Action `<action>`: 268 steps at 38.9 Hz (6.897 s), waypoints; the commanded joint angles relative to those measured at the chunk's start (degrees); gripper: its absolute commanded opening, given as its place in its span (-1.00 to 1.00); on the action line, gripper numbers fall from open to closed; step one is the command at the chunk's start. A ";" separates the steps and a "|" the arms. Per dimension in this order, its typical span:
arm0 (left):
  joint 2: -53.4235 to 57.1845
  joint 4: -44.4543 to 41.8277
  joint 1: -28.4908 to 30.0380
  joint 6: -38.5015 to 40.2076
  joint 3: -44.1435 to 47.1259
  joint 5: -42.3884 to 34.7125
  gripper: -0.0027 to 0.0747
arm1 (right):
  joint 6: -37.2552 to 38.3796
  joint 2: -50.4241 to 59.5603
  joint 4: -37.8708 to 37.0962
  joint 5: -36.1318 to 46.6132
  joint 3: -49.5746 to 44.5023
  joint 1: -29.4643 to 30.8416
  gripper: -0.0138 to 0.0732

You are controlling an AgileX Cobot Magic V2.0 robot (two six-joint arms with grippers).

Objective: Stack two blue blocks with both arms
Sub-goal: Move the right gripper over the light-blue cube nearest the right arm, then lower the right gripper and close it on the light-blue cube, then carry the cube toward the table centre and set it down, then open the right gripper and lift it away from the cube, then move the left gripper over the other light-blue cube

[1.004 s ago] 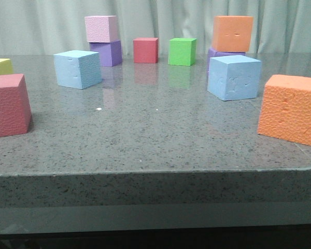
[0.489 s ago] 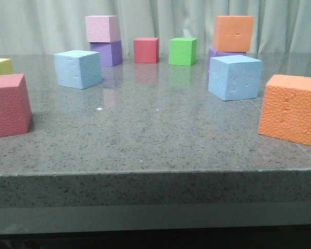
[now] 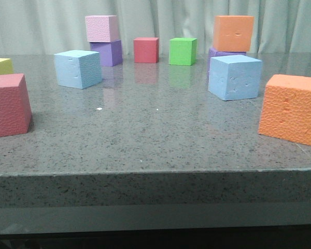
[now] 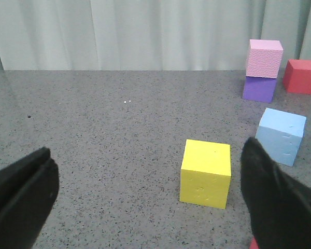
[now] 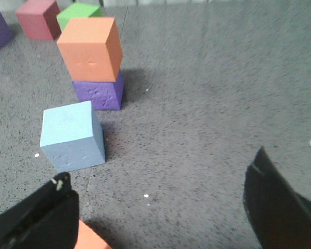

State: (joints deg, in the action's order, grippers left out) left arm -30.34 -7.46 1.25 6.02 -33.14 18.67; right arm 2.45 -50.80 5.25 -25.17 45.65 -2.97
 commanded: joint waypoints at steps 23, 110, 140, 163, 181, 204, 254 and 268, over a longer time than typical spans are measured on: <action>-0.49 0.29 0.07 0.64 -1.90 -4.92 0.86 | -0.50 -36.21 0.67 -8.84 33.29 -15.35 0.81; -0.49 0.29 0.07 0.64 -1.90 -4.05 0.86 | -0.10 -52.58 1.79 -13.06 46.62 -31.75 0.24; -0.49 0.29 0.07 0.64 -1.90 -4.05 0.86 | -0.04 -50.00 1.24 -28.28 62.41 -28.45 -0.01; -0.49 0.29 0.07 0.64 -1.90 -4.05 0.86 | 0.71 -39.29 1.24 -34.44 56.44 -14.32 -0.85; -0.49 0.29 0.07 0.64 -1.90 -8.37 0.86 | -2.45 -9.37 1.24 -23.77 20.21 -3.99 -0.82; -30.60 0.29 -3.15 -1.18 -28.88 2.71 0.86 | -2.11 11.69 1.74 -22.57 4.24 -3.99 -0.82; -83.83 20.78 -16.42 -25.98 -82.88 39.93 0.86 | -2.11 11.37 1.74 -23.57 4.24 -3.99 -0.82; -85.13 20.78 -16.42 -25.98 -82.88 39.51 0.86 | -2.11 11.37 1.74 -23.67 4.24 -3.99 -0.82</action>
State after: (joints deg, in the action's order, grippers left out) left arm -118.80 12.40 -14.94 -19.92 -114.09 60.79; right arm 1.00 -39.28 6.47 -51.90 48.41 -7.36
